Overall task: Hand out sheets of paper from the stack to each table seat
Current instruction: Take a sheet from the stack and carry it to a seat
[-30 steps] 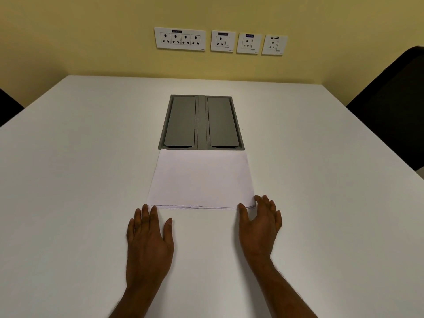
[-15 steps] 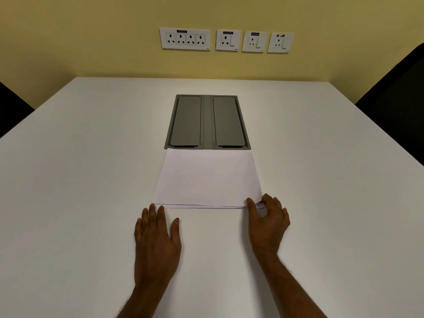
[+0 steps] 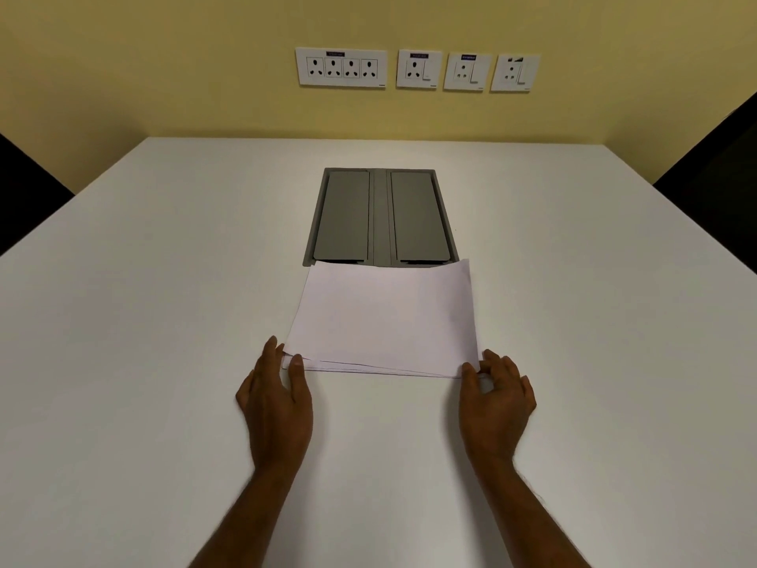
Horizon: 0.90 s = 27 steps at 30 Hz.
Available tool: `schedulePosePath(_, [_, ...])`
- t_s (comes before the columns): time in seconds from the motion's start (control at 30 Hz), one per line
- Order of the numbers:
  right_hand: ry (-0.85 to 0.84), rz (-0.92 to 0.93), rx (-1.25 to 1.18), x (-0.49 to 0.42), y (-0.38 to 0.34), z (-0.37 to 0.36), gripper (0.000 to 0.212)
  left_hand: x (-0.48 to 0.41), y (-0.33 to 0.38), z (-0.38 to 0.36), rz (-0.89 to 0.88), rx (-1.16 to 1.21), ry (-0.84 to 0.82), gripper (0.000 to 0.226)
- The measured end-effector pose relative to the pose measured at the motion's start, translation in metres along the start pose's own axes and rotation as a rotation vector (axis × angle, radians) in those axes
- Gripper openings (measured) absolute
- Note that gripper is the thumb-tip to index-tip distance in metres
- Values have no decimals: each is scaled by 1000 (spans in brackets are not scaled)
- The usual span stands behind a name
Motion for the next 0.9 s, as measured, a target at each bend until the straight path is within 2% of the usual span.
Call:
schedulePosePath(0.3, [11,15,5,1,-3,1,23,-7,4,2,-56,146,125,33])
schedulePosePath(0.6, [7,15,-14,1,-2,1,25,-21,-5,1,100,388,167,21])
schedulePosePath(0.73, [-3,15,-15,1,-1,0,24,-22,-8,1,113,406,171,20])
schedulePosePath(0.9, [-7,7,-17,0,2,-2,22,-25,-4,-3,74,302,155,19])
Point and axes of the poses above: each hand's wrist, its own x-axis away from the middle knuckle, its own z-axis out of the back of the hand, y = z × x, the point moved 6 cm from there along -x, towards the middle knuckle, and after that the axes turned 14 degrees about x, right-handed, at the moved point
